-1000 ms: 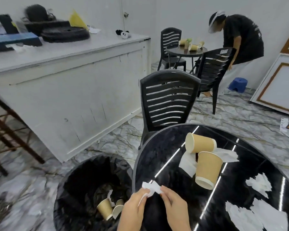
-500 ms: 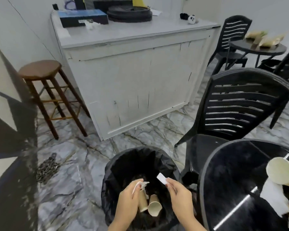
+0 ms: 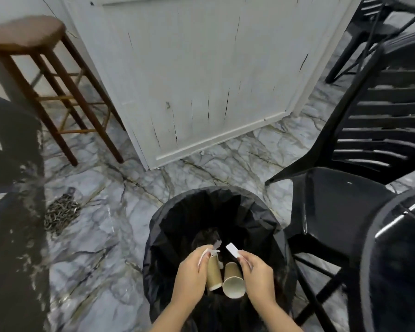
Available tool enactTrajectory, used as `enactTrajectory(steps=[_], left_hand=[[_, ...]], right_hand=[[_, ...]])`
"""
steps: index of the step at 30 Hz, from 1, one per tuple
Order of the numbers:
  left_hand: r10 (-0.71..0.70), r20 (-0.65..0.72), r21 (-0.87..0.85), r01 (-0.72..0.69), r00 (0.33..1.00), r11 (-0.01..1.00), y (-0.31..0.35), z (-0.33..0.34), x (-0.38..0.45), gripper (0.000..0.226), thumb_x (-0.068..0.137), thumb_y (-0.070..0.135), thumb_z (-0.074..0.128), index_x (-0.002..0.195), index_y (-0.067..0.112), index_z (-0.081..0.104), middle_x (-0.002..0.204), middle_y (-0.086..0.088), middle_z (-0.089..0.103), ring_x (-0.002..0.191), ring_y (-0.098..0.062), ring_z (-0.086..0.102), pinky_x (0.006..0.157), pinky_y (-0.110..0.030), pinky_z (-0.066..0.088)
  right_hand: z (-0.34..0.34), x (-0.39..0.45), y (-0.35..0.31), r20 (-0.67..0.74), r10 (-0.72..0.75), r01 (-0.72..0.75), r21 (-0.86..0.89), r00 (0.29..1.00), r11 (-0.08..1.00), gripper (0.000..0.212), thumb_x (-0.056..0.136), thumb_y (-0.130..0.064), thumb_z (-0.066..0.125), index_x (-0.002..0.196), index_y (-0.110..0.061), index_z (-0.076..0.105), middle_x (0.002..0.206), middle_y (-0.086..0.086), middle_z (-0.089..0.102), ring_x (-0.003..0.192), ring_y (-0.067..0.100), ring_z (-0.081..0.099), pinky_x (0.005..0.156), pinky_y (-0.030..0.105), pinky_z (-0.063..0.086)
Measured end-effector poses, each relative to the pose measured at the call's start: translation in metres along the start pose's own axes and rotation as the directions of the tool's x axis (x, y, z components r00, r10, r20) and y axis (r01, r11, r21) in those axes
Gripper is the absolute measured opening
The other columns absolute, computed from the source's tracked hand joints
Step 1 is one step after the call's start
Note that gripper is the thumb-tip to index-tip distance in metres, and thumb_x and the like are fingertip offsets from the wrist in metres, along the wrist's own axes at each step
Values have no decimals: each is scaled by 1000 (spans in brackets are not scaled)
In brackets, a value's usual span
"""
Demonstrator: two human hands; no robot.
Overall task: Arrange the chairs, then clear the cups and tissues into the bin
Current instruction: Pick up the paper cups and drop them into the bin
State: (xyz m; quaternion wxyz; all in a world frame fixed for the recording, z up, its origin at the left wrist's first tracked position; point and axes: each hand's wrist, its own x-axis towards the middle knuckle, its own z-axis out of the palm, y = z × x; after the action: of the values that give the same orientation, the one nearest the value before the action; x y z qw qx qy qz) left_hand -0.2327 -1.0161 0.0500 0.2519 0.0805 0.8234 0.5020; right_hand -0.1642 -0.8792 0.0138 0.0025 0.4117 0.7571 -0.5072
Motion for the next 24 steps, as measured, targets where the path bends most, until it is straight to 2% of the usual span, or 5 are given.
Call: enactTrajectory(steps=[3,5,8,11,24], left_hand=[[-36,-10,40,36,999,999,-37,16,22,21,96,25,45,94,43,57,84,32,66,88,10,59,72,-3,41],[-62,-8,69,62,998,996,-61,25,32,20,94,31,50,109,41,55,101,27,63,101,4,57,81,-6,41],[-85,33,112,81,996,990,-85,29,39,61,85,50,55,139,30,34,132,22,39,123,0,38,104,-24,34],[-107,28,112,104,994,988,-91,27,38,68,86,54,50,144,28,25,143,17,31,133,-4,29,111,-28,28],[-12,40,192,4,999,981,1,-1,-3,54,89,46,51,138,28,36,149,11,32,136,-6,29,114,-31,27]], right_hand=[[20,17,21,5,8,-8,-3,1000,1000,23,90,-11,56,110,-11,67,109,2,68,98,9,60,94,25,46],[31,26,34,35,-10,11,-35,999,999,26,90,-13,56,114,-12,65,117,2,65,107,11,57,100,28,43],[46,36,54,118,9,18,-226,993,974,52,89,-35,56,137,-20,44,145,-7,39,141,14,21,114,34,24],[50,37,62,146,77,-16,-380,986,925,68,86,-54,49,144,-25,27,155,-7,19,145,14,4,116,38,20],[-21,-23,-20,192,37,9,-234,981,972,53,91,-40,51,139,-25,36,154,-3,19,141,15,18,113,33,28]])
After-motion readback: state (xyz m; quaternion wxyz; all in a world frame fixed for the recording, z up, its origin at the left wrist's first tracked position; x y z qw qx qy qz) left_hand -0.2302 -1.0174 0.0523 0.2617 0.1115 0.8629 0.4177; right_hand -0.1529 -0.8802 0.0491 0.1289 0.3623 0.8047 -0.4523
